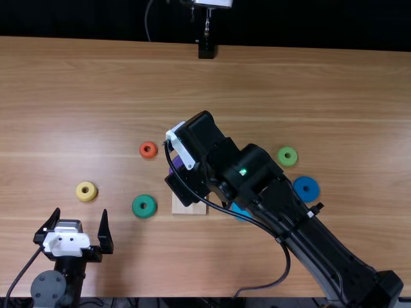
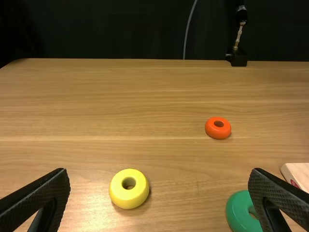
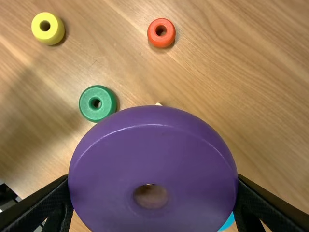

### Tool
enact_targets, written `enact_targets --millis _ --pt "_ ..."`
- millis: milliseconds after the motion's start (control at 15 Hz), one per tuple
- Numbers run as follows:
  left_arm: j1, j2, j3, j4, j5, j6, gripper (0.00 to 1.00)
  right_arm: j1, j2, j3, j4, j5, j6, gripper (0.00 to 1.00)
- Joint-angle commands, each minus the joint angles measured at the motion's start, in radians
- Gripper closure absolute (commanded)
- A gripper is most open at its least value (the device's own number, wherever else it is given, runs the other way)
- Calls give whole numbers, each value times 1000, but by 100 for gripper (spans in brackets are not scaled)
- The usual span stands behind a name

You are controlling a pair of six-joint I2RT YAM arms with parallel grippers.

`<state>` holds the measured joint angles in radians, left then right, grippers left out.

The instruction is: Build the Hanoi tower: stack the rings onto the peg from bottom to top in this color order: purple, dark blue, light blue, dark green, light green, yellow, orange.

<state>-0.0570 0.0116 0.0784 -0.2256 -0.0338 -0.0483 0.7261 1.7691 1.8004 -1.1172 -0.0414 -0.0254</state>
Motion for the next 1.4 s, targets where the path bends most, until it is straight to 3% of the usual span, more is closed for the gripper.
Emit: enact_targets --millis 0,600,867,1333 --pt "9 -12 -49 -17 -5 15 0 1 33 16 -1 -3 -6 100" --pt "8 -12 -49 -17 -5 15 0 1 47 -9 -7 -1 -11 100" --pt "8 -12 -49 -17 -5 15 0 -1 47 -7 -40 -3 -41 100" --pt "8 -12 -49 -17 -5 15 0 -2 46 -13 -49 3 -35 100"
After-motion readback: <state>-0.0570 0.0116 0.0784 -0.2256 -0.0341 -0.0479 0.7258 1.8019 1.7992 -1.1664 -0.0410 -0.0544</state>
